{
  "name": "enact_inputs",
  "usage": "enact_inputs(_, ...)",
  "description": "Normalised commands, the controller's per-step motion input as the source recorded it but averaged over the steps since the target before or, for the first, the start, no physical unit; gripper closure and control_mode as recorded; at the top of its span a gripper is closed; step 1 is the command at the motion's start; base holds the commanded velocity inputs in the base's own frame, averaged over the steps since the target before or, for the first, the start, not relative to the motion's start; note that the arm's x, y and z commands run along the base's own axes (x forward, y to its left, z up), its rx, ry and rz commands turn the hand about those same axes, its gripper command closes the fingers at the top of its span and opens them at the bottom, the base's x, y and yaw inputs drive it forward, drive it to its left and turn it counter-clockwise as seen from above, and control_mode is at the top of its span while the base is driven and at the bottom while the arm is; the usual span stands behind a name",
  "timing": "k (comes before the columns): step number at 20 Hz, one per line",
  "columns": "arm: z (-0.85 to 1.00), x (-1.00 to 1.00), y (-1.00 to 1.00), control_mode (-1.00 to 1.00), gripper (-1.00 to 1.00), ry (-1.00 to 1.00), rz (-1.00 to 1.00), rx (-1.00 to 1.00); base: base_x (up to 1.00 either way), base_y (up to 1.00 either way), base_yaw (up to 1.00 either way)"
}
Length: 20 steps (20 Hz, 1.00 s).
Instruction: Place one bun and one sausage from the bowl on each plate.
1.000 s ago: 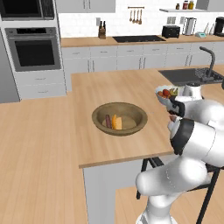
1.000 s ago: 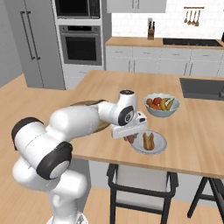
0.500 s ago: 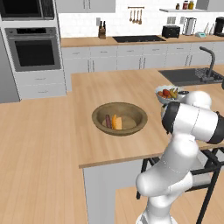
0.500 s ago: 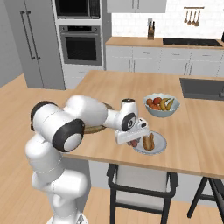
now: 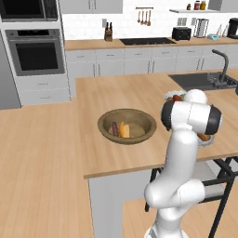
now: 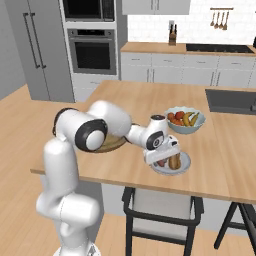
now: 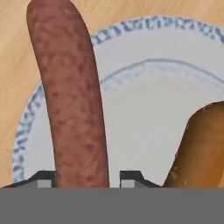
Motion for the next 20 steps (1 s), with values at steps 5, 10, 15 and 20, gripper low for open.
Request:
enact_inputs(5, -0.08, 0.06, -0.19, -1.00, -1.00, 0.00, -0.03, 0.01, 0.00, 0.00, 0.00)
enact_inputs(10, 0.30, 0.00, 0.04, -1.00, -1.00, -0.02, -0.03, 0.01, 0.00, 0.00, 0.00)
enact_inputs(15, 0.63, -0.10, 0.43, -1.00, -1.00, -0.02, 0.00, 0.00, 0.00, 0.00, 0.00)
enact_inputs(20, 0.94, -0.58, 0.78, -1.00, -1.00, -0.21, 0.00, 0.00, 0.00, 0.00, 0.00)
